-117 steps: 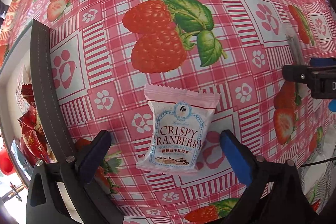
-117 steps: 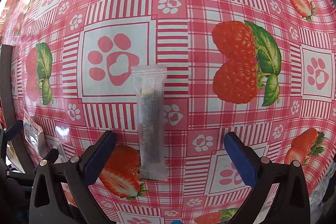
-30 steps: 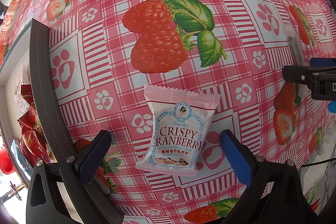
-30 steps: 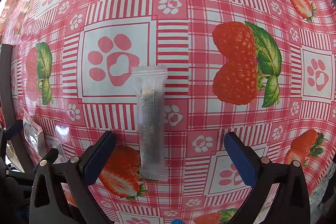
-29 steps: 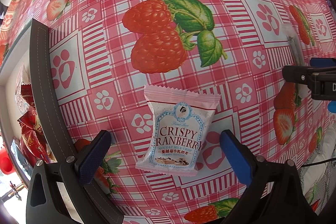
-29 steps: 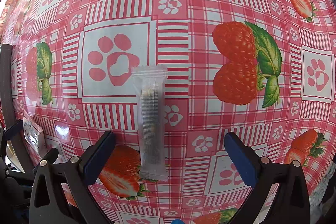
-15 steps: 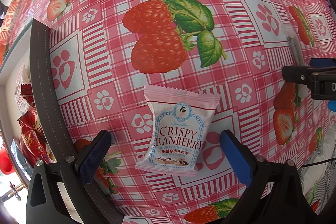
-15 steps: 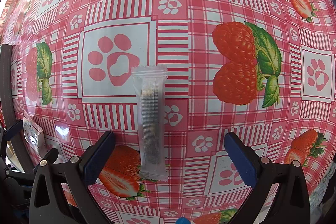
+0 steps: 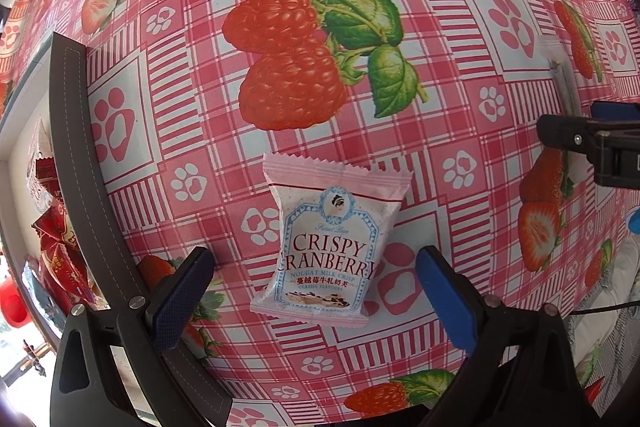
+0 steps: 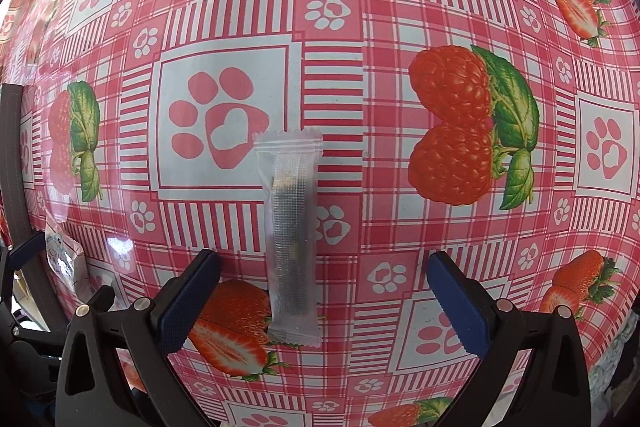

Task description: Organize snacks

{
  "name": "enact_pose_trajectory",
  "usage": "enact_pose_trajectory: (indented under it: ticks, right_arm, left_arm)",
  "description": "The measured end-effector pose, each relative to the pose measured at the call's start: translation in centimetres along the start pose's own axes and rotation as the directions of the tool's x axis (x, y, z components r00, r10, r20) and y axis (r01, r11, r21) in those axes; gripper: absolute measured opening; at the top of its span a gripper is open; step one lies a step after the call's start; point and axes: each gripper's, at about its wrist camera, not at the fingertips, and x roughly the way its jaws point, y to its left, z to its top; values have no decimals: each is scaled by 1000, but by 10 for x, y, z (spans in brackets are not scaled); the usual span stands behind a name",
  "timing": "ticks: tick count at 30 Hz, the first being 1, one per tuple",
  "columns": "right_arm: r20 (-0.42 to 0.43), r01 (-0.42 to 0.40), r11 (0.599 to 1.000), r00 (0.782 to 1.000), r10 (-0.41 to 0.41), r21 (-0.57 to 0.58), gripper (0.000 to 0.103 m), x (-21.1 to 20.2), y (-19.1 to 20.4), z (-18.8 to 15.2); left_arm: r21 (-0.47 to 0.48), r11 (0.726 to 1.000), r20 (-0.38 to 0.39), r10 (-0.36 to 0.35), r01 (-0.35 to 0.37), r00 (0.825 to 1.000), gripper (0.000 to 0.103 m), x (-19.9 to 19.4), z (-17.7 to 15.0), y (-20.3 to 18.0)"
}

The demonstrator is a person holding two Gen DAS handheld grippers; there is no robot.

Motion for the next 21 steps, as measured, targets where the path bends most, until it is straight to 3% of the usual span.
enact_pose_trajectory:
  ticks: [4,5,6,8,9,10,16,21]
  right_arm:
    - [29,-1,1000,1000,2,-27,82,-9,8,0]
    - [36,3,999,999,-1,-37,79,-12,10,0]
    - [43,7,999,999,-5,-48,70,-14,12,1]
    - [60,16,997,998,-12,-73,49,-19,19,1]
    - [66,14,996,998,-8,-86,26,-22,22,2]
    - [61,-2,996,998,8,-91,16,-23,24,3]
    - [58,-101,993,993,105,-65,16,-31,32,-3]
    - [71,-130,989,988,135,-65,16,-42,41,-12]
  left_arm:
    - [38,999,15,-3,3,1000,79,-9,-3,-12]
    - [53,999,21,-4,3,1000,71,-11,-3,-16]
    - [71,997,30,-3,1,1000,57,-14,-3,-20]
    - [108,994,45,-2,-2,999,41,-20,-1,-26]
    - [116,993,42,-4,-1,999,41,-20,-1,-28]
    - [116,993,43,-9,4,999,41,-21,0,-27]
    - [67,995,65,-74,70,995,41,-35,-4,-10]
    - [35,995,104,-99,96,990,41,-54,-4,6]
